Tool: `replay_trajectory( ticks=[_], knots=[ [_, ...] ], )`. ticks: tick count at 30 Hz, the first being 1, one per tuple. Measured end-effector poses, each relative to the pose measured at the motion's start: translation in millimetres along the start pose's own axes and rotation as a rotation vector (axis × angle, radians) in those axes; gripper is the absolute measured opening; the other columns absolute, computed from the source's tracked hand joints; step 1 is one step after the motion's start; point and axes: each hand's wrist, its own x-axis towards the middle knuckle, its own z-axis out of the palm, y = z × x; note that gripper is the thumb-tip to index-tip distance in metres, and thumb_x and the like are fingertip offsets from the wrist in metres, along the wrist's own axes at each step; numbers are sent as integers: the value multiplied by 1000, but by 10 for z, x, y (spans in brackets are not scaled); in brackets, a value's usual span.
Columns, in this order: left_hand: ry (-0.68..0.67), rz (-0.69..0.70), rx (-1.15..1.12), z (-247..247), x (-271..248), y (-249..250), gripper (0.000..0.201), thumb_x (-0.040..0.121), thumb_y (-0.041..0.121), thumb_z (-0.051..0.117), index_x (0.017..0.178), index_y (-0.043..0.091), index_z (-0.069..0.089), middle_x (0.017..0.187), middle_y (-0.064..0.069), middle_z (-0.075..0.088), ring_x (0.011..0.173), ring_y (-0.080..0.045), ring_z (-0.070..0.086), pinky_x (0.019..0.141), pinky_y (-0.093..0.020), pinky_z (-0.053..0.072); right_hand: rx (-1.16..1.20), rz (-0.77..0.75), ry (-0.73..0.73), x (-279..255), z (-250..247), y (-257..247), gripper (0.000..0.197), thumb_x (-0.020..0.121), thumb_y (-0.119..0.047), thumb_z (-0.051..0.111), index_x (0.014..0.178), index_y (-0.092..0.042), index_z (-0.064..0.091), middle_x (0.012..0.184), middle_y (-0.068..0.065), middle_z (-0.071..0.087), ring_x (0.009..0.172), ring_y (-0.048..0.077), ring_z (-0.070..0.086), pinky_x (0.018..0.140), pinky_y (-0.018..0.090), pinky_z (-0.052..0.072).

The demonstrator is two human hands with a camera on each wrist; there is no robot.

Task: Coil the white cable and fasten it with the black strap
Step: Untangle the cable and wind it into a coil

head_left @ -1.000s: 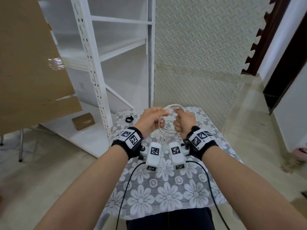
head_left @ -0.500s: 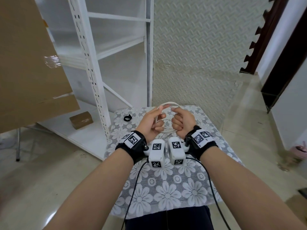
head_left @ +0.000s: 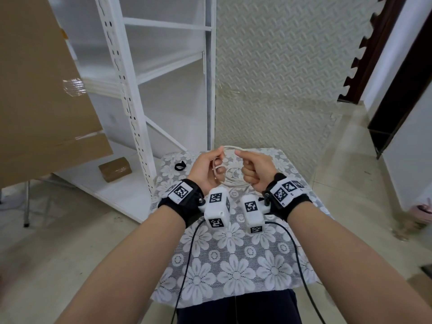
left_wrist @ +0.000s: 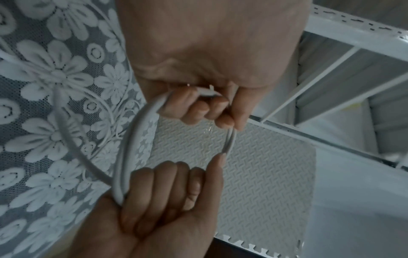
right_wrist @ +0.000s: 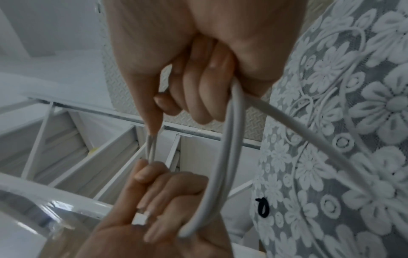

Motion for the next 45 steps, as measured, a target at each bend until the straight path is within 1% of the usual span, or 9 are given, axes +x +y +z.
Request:
replay_trajectory(
  ticks=[9,17,20,24,30,35,37,40,45],
  knots=[
    [-140,-77,29,8,-9,171,28,93,25,49,73,12,62,33,9,24,25,-3,19,34,-16,11,70,100,-114,-19,9,-35,57,94,-29,51,41,-21,33,33,-9,21,25,4,16,28,14,10],
    [112,63,-245,26,-27,-32,29,83,13,54,57,16,42,35,10,24,39,-7,27,47,-16,43,258,91,4,58,-48,-32,54,86,-8,57,41,-21,32,33,-10,22,24,5,15,26,17,12],
    [63,56,-288,48,-30,-30,30,88,13,50,60,15,41,33,10,22,26,-5,17,29,-13,22,270,88,-6,46,-31,-27,55,87,-8,56,39,-21,33,33,-10,21,25,5,15,26,16,11],
    [-18,23,-178,63,-58,-82,16,93,17,49,82,14,59,33,9,21,24,-4,16,29,-15,9,331,136,-54,26,-58,14,54,90,-16,55,40,-21,34,31,-9,21,23,5,16,25,16,11],
    [-114,-8,-130,-35,-29,-128,26,94,17,47,113,29,62,40,8,32,28,-3,23,35,-15,13,359,198,-18,-18,-172,158,55,90,-15,52,39,-21,32,30,-8,21,23,6,16,26,16,9],
    [-2,8,1,-43,-9,-113,27,88,12,59,115,9,61,73,-1,64,59,-11,59,57,-22,52,391,145,73,5,-215,160,55,88,-14,52,39,-23,28,31,-9,18,24,6,13,28,15,7],
    [35,-53,-32,-108,-7,-110,23,87,21,58,104,5,62,84,-6,67,72,-17,63,68,-29,54,435,89,94,17,-228,116,55,88,-15,52,40,-23,27,31,-9,18,25,6,13,27,15,8],
    [101,-273,50,-199,-31,-139,29,93,25,48,83,2,60,75,-11,65,68,-22,63,61,-31,54,510,13,136,26,-224,70,55,88,-15,51,39,-23,27,32,-9,18,26,7,12,27,16,9],
    [-44,-591,130,-132,-91,-291,65,100,42,30,109,-18,52,104,-26,62,108,-40,55,80,-44,47,580,-29,153,10,-161,-8,56,88,-15,49,38,-23,27,31,-9,17,25,7,12,27,16,9]
  ],
)
